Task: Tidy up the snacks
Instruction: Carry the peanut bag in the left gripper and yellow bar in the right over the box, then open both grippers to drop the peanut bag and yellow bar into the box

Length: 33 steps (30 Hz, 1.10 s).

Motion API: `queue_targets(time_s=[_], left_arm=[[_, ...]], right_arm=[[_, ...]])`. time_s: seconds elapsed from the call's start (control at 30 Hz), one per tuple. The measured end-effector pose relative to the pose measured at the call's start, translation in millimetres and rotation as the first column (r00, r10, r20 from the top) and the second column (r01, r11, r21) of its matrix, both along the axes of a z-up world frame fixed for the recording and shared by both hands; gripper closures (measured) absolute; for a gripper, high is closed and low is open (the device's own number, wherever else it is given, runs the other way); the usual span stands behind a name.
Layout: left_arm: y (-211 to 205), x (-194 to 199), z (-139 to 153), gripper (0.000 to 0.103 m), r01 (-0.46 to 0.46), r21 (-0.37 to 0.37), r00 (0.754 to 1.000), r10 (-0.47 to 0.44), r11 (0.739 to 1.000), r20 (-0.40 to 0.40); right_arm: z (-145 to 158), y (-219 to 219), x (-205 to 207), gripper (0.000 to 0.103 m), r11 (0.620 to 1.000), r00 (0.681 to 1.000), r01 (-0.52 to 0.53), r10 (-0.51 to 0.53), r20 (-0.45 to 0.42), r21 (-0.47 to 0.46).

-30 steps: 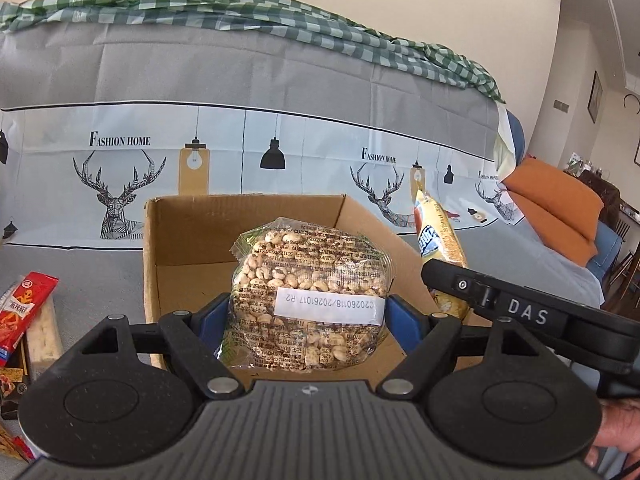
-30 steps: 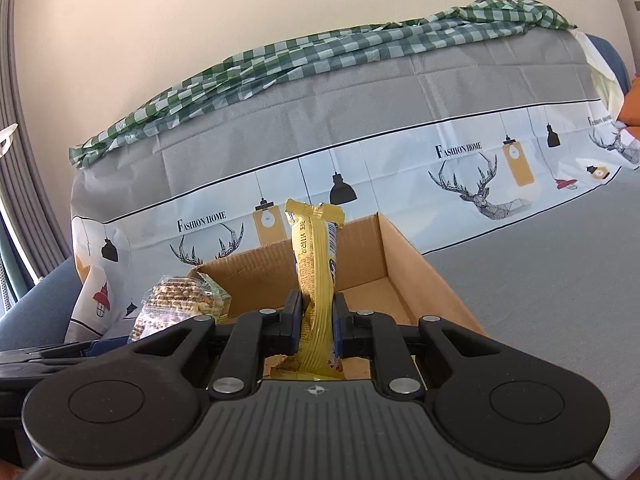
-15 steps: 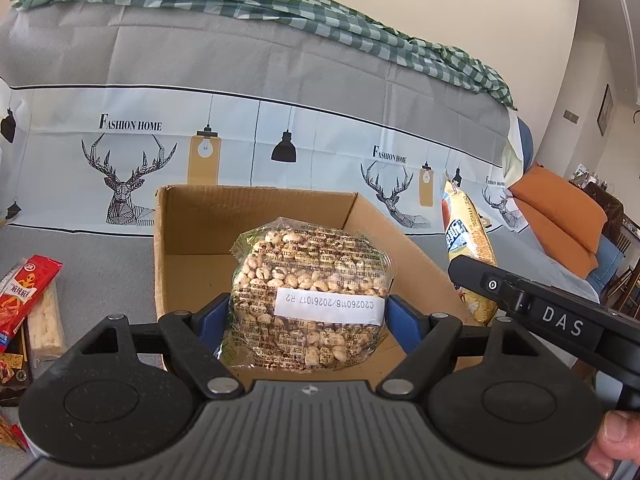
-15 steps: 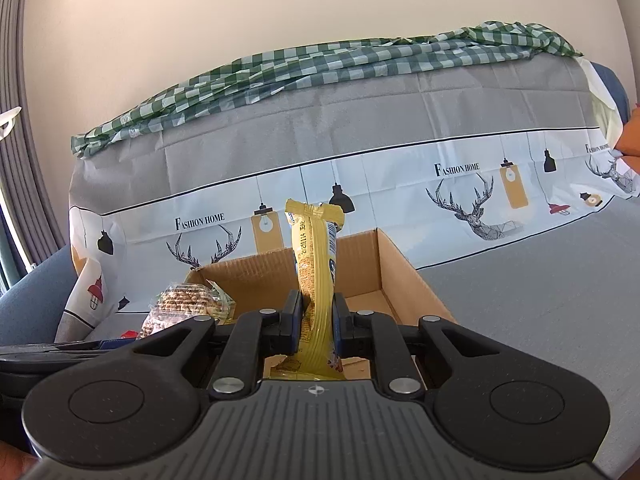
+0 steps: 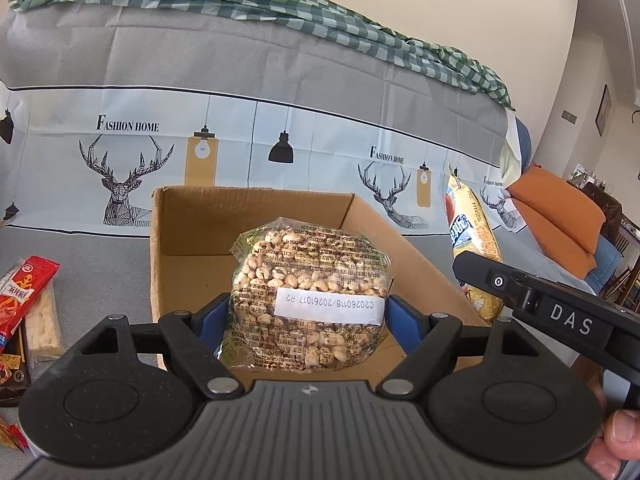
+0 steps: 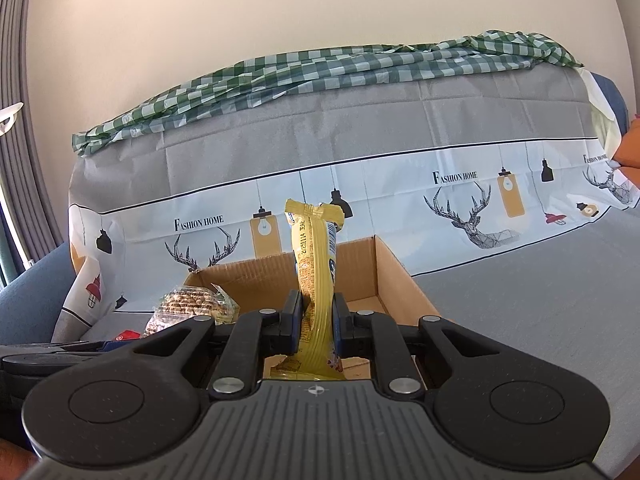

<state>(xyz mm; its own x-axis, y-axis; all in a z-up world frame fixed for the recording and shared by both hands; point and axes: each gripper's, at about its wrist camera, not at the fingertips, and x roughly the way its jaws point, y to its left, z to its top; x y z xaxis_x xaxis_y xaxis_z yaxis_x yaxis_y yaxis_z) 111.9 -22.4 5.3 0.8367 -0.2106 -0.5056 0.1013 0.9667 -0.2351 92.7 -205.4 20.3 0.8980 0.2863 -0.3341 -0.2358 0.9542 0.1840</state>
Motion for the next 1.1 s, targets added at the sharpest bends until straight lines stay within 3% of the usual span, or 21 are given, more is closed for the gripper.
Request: queue_targets(time_s=[0.6, 0.67, 0.77, 1.1], left_arm=[[-0.5, -2.8, 2.2, 0.018, 0.001, -0.013, 1.000, -0.001, 1.000, 0.012], [-0.8, -2.0, 2.1, 0.017, -0.002, -0.014, 1.000, 0.002, 1.000, 0.004], [1.3, -0.4, 2.0, 0.016, -0.016, -0.020, 1.000, 0.016, 1.000, -0.006], [14.1, -5.1, 7.1, 0.015, -0.060, -0.023, 0.998, 0.060, 0.998, 0.008]], right_arm=[[-0.4, 5.4, -0.6, 0.087, 1.000, 1.000, -0.002, 0.002, 0.004, -0.013], [-0.8, 5.6, 0.5, 0.084, 1.000, 1.000, -0.002, 0.002, -0.003, -0.014], [-1.1, 5.8, 2.9, 0.071, 1.000, 1.000, 0.018, -0.018, -0.017, -0.020], [-0.5, 12.6, 4.3, 0.061, 1.000, 0.999, 0.025, -0.025, -0.027, -0.015]])
